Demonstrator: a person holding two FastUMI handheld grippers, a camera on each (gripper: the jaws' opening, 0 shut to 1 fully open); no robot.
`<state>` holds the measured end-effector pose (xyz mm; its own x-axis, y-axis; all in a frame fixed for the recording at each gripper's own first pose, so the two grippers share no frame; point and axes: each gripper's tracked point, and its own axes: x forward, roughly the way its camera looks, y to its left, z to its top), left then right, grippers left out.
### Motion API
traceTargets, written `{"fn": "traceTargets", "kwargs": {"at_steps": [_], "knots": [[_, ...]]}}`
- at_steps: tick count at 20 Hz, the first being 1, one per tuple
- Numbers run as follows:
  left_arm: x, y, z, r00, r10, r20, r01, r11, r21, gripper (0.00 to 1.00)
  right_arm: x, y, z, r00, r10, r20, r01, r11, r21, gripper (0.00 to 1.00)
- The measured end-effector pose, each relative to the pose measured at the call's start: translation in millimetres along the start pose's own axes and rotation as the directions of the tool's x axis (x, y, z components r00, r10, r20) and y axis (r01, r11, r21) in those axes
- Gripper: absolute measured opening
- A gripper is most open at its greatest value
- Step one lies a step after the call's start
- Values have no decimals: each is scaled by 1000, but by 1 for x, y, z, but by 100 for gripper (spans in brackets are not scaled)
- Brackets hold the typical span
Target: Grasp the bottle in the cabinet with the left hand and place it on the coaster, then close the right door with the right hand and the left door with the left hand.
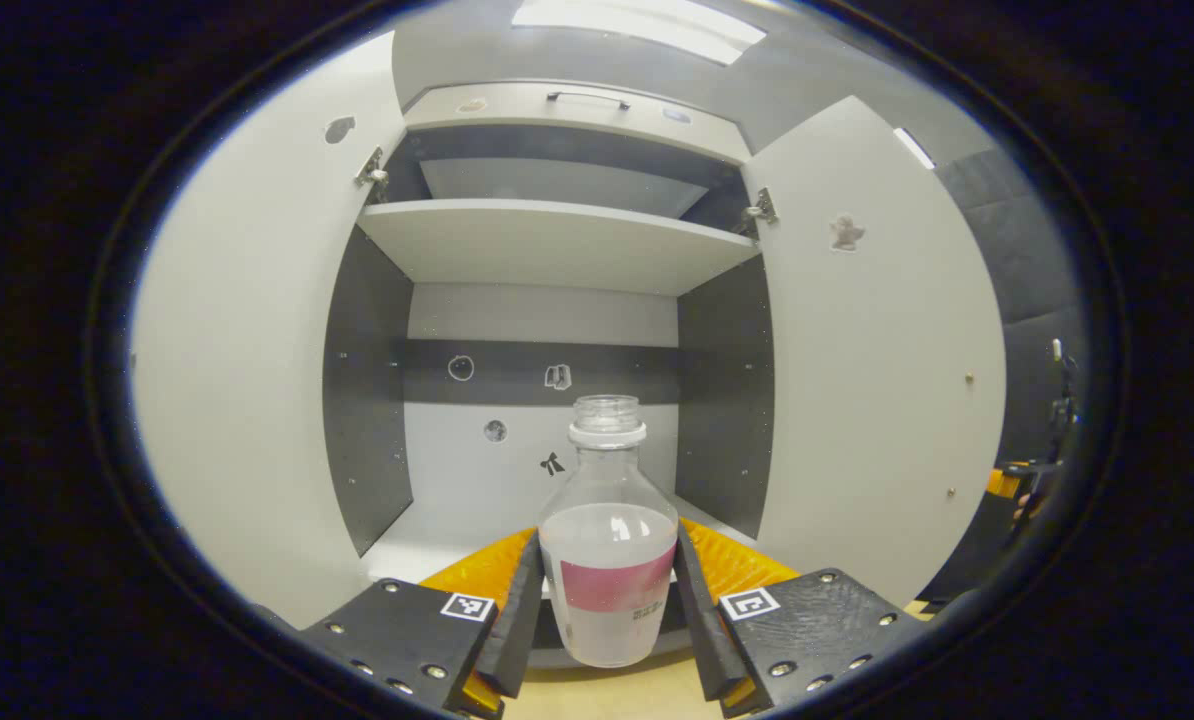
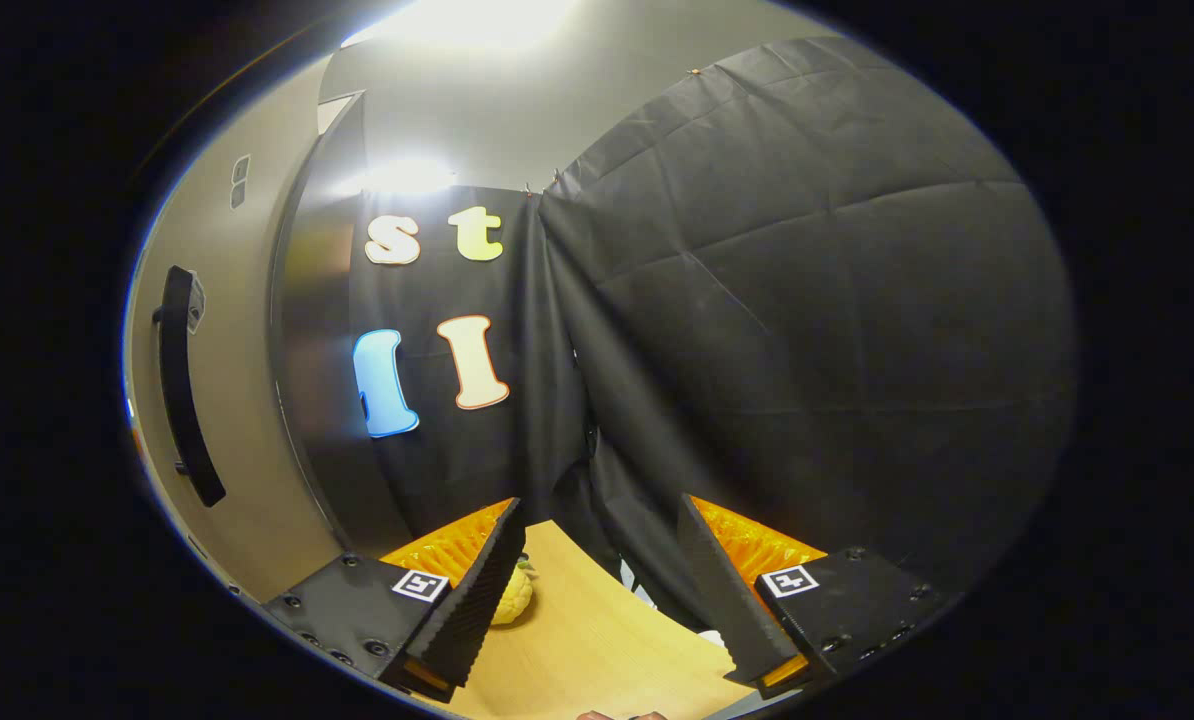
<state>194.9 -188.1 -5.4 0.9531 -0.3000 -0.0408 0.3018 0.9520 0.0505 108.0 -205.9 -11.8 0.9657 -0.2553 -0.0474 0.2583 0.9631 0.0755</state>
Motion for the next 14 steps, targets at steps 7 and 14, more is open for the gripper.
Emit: {"fn": "traceTargets", "kwargs": {"at_steps": [7, 14], "knots": [[-57, 12, -112, 992, 48, -113, -59, 993, -104, 67, -10, 12, 6, 998, 56, -19, -56, 998, -23, 98], [-95, 8, -225, 959, 30, -282, -86, 978, -188, 67, -15, 42, 5, 993, 112, -34, -114, 992, -53, 98]]}}
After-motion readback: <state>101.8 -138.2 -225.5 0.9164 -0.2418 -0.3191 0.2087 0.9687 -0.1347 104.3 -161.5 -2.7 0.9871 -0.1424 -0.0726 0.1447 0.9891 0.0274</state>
